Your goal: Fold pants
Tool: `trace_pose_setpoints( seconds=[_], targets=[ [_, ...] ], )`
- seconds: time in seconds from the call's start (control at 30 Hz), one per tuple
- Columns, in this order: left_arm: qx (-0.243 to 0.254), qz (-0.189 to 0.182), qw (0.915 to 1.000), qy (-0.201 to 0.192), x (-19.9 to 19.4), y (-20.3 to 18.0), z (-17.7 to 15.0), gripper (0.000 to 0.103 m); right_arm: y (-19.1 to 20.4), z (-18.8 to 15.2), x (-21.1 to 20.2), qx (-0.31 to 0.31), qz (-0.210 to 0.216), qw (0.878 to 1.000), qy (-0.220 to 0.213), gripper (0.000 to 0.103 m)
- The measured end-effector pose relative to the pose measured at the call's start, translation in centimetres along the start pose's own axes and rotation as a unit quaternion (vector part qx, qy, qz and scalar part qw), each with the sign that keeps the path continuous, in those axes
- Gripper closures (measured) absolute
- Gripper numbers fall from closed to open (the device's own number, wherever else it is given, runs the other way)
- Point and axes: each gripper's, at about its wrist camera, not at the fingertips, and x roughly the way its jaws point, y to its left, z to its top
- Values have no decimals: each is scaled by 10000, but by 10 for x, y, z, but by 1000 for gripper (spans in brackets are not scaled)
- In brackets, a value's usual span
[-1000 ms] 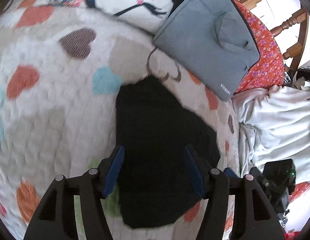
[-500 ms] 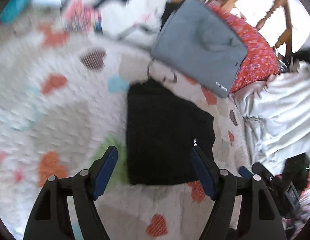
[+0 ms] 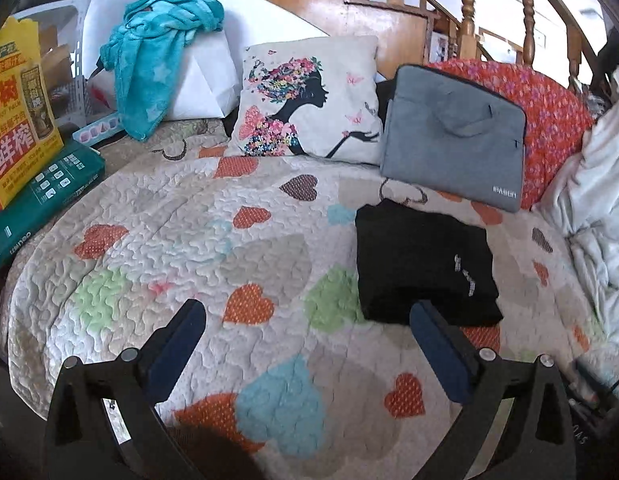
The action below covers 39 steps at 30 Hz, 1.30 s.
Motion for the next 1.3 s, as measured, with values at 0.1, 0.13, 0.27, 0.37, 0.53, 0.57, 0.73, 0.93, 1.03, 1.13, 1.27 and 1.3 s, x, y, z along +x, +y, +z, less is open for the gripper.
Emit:
trace_pose_setpoints(
  seconds=[0.1,0.13,0.27,0.37,0.53,0.57,0.73,0.93,1.03,1.13,1.27,1.3],
  targets=[
    [262,260,9993,-25,-1,-4,-4,1,13,-4,-16,-388,-779,9937,-712,0],
    [325,329,9989,-57,-1,-4,-5,1,15,-4,-15,-430,-879,9927,-699,0],
    [356,146,9991,205,9,-3,-9,1,10,-1,-4,-349,-970,9939,-386,0],
    [337,-176,9970,679,36,-1,-16,1,5,-1,-1,-200,-814,9962,-251,0],
    [268,-321,9907,1296,71,5,-36,1,7,-5,10,-185,-688,9974,43,0],
    [184,-459,9903,1297,71,6,-35,1,8,-6,12,-204,-700,9973,87,0],
    [239,-508,9884,1411,77,2,-41,1,14,-10,22,-324,-741,9965,226,0],
    [511,-459,9890,1309,75,-9,-44,1,23,-14,29,-565,-814,9946,319,0],
    [590,-445,9887,1304,76,-12,-45,1,28,-16,31,-679,-837,9936,341,0],
    [552,-438,9886,1327,76,-11,-45,1,31,-17,33,-738,-820,9932,377,0],
    [425,-434,9883,1402,79,-7,-45,1,33,-20,33,-740,-807,9932,397,0],
    [405,-437,9882,1413,80,-7,-45,1,33,-20,33,-734,-805,9933,396,0]
  ],
)
